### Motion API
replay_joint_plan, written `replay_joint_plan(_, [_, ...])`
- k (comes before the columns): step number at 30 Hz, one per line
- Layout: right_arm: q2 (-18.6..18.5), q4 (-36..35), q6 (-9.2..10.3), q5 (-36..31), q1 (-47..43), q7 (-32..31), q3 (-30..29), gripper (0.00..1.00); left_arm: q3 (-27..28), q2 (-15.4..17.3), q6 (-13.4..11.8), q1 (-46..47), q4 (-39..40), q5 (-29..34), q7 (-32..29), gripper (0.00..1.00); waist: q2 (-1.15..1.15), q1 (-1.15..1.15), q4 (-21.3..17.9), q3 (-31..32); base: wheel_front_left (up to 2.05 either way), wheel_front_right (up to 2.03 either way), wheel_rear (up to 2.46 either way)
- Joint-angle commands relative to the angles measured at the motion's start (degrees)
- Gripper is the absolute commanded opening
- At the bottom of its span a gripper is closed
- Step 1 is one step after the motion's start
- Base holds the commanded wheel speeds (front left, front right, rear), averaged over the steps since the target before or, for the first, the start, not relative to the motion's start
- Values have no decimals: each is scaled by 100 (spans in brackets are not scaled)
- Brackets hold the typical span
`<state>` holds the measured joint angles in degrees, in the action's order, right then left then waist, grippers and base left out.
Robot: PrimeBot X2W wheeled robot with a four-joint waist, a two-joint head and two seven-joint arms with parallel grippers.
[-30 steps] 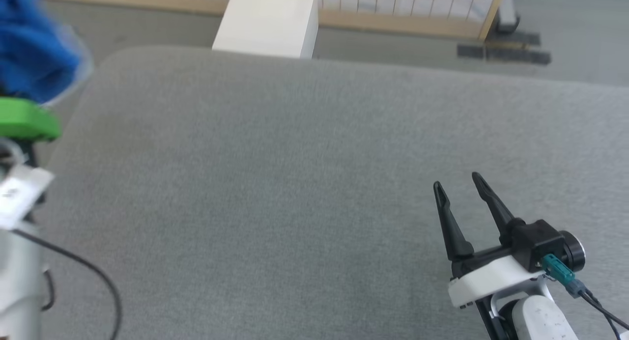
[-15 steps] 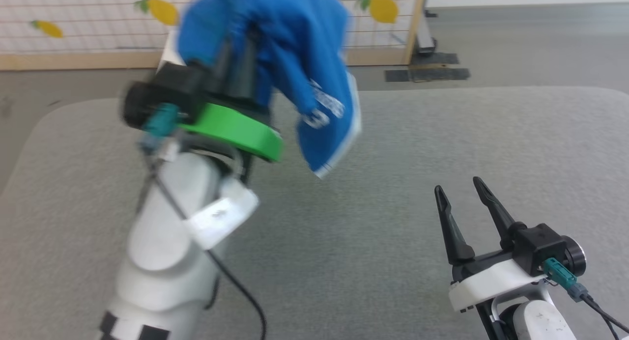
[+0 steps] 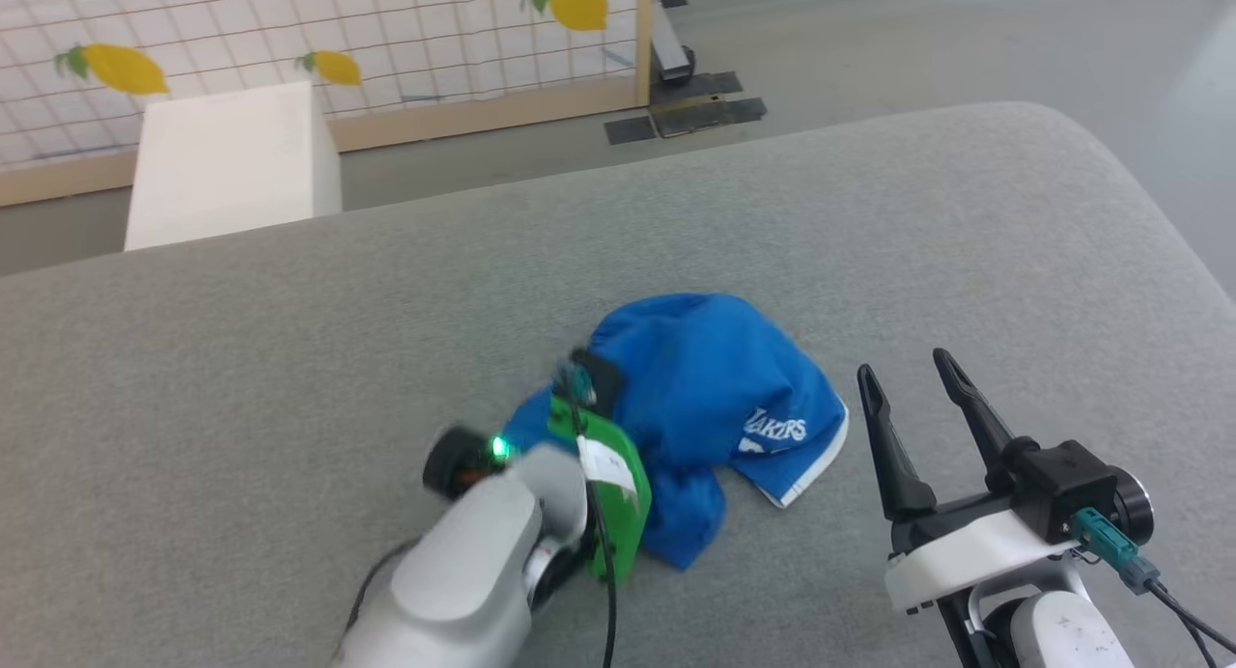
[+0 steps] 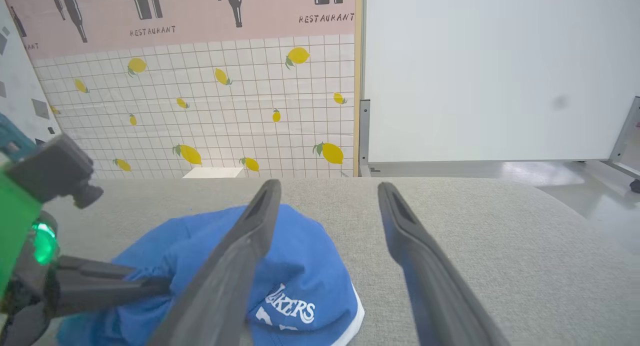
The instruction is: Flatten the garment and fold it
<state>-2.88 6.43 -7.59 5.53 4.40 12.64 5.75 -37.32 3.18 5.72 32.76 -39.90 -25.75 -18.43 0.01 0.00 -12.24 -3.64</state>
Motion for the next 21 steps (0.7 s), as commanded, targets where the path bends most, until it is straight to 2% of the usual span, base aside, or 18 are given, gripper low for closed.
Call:
replay_joint_plan(1, [1,0,10,21,-87,42,0,100,-88,-13,52,-107,-120,-163,-317,0,-1,0,-125,-20,0,0,0])
replay_joint_plan(5, [1,16,10,1,-179,38,-68,100,-309,-21,124,-288,-251,-558,-1163,0,-1,0,-49,69,0,0,0])
replay_joint_plan(6, [1,11,10,-2,-201,27,-82,100,-305,-23,129,-327,-221,-661,-1269,84,-1,0,-6,90,0,0,0])
replay_joint_plan(7, [1,5,10,-3,-217,21,-88,100,-283,-23,128,-341,-157,-714,-1253,100,-1,0,31,110,0,0,0])
replay_joint_plan(11, [1,-28,10,-12,-241,12,-66,100,30,-1,-115,-366,323,-742,-382,100,-1,0,197,162,0,0,0])
replay_joint_plan(16, [1,-69,10,-27,-246,-18,-82,100,599,223,-532,-486,1084,-484,1638,100,-1,0,419,236,0,0,0])
replay_joint_plan(21, [1,-113,10,-95,-317,-63,-112,100,1049,509,-854,-840,1600,-295,3031,100,-1,0,660,318,0,0,0])
